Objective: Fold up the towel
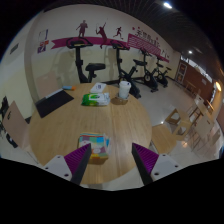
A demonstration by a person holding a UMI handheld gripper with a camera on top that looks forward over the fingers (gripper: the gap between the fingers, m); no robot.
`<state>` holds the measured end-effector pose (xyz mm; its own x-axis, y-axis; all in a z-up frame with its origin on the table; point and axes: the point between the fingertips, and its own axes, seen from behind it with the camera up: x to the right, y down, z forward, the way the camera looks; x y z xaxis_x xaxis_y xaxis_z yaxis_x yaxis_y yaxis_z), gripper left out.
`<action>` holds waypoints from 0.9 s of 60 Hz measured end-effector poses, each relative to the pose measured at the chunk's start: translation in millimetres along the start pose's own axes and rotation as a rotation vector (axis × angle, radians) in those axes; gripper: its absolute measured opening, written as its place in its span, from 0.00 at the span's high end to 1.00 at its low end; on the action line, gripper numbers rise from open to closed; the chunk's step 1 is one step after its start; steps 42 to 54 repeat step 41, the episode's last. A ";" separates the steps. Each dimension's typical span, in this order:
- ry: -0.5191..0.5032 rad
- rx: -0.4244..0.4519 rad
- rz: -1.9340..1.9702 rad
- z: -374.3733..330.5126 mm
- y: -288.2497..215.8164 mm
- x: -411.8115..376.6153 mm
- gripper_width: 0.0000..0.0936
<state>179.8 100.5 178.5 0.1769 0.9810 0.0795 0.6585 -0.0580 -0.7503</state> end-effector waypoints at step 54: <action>-0.021 0.034 0.090 -136.8 14.5 -29.8 0.09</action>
